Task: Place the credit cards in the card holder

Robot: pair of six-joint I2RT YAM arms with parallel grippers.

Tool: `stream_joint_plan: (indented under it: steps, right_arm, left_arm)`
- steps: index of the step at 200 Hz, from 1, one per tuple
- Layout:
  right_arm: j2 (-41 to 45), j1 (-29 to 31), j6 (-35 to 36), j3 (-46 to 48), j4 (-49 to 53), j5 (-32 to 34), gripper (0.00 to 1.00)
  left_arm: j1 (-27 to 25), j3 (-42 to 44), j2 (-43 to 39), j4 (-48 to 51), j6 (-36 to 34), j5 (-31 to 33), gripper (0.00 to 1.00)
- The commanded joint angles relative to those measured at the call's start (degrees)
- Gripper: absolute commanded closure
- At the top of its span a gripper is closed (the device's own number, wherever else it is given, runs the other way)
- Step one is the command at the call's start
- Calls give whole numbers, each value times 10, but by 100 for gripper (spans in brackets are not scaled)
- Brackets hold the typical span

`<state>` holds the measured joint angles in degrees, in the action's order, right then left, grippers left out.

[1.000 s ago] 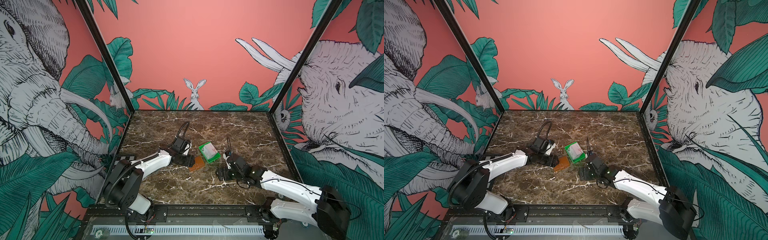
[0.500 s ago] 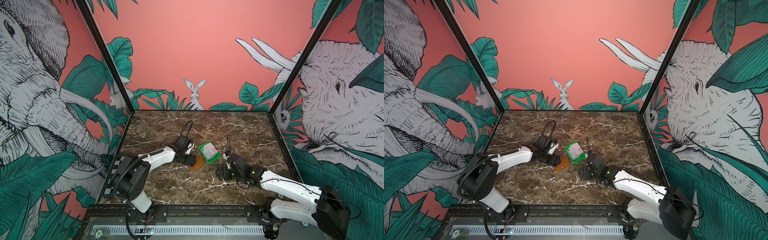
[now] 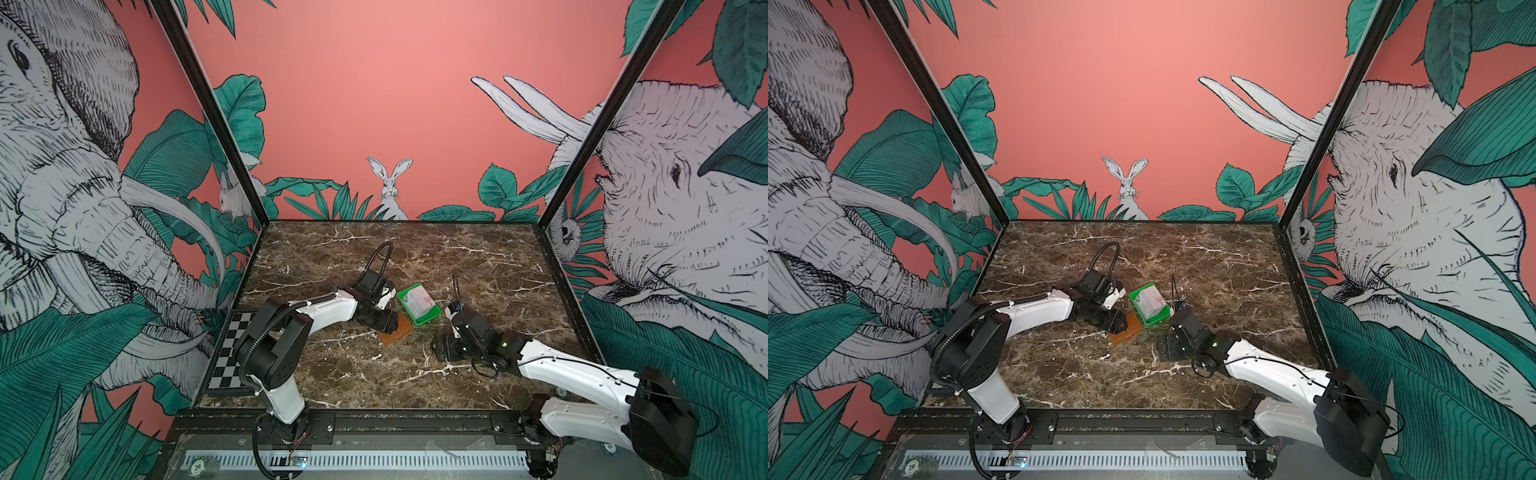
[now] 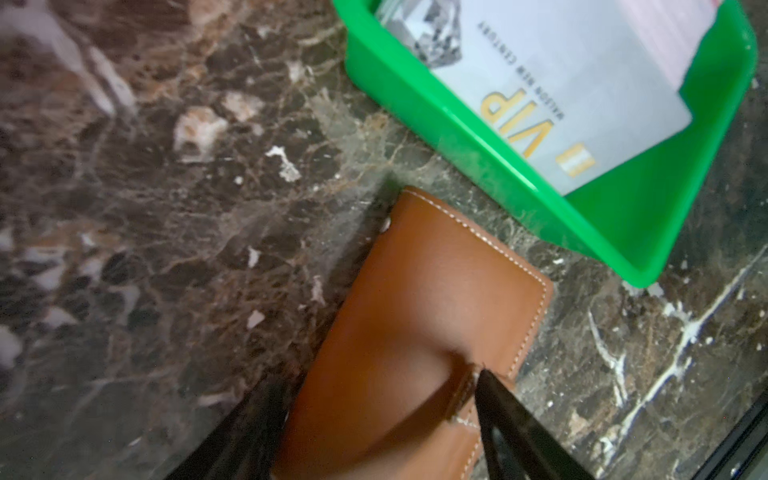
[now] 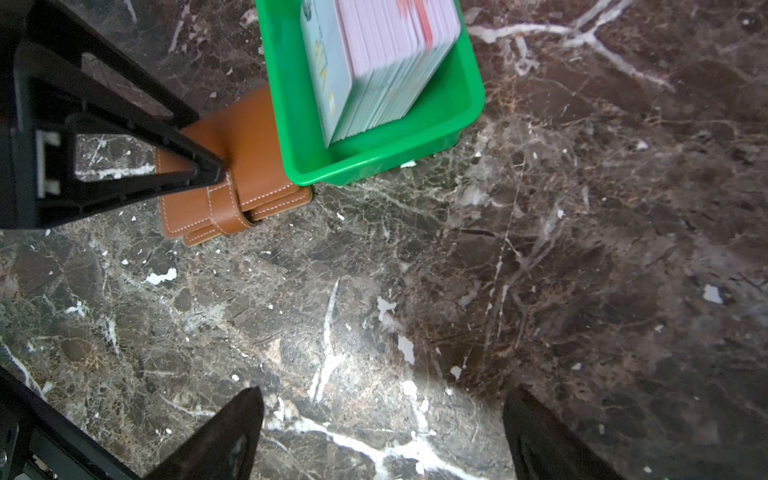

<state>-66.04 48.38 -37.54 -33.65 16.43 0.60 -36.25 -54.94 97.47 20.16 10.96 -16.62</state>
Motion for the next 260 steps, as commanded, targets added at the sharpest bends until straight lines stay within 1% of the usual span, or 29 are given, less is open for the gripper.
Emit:
stream_joint_plan:
  steps: [1, 16, 39, 54, 64, 66, 70, 94, 120, 137, 166, 184, 189, 200, 233, 260]
  right_arm:
    - [-2, 4, -9, 7, -16, 10, 12]
    - [-1, 4, -19, 14, -19, 14, 14]
    - [2, 4, -33, 24, -30, 12, 18]
    - [3, 4, -46, 29, -34, 11, 22]
    - [3, 4, -58, 35, -39, 11, 23]
    - [3, 4, -62, 35, -40, 10, 23]
    - [4, 4, -67, 38, -42, 11, 23]
    - [8, 4, -95, 53, -70, 1, 24]
    - [2, 4, -115, 63, -112, -15, 24]
    - [-18, 4, -128, 58, -133, -23, 29]
    - [-65, 8, -168, 48, -180, -31, 38]
    - [-93, 17, -185, 41, -204, -24, 43]
    - [-100, 19, -188, 38, -210, -23, 43]
    - [-118, 26, -196, 32, -221, -21, 45]
    - [-171, 35, -223, 17, -260, -27, 52]
    - [-200, 38, -230, 5, -289, -28, 57]
  left_arm:
    - [-7, 27, -24, -12, 10, -21, 27]
    - [-12, 47, -37, -26, 24, -36, 29]
    - [-35, 66, -57, -29, 41, -26, 30]
    - [-36, 85, -74, -44, 64, -30, 30]
    - [-36, 101, -89, -59, 80, -37, 30]
    - [-48, 104, -92, -63, 84, -38, 30]
    - [-53, 112, -98, -70, 92, -41, 30]
    - [-63, 143, -127, -101, 134, -48, 31]
    - [-63, 150, -146, -94, 167, -38, 31]
    - [-63, 141, -143, -86, 183, -30, 31]
    - [-56, 134, -132, -91, 207, -34, 31]
    - [-43, 147, -128, -114, 221, -57, 33]
    - [-23, 152, -128, -126, 226, -67, 33]
    - [-10, 162, -128, -149, 233, -86, 35]
    - [7, 160, -116, -154, 221, -108, 36]
    - [14, 149, -92, -138, 207, -115, 36]
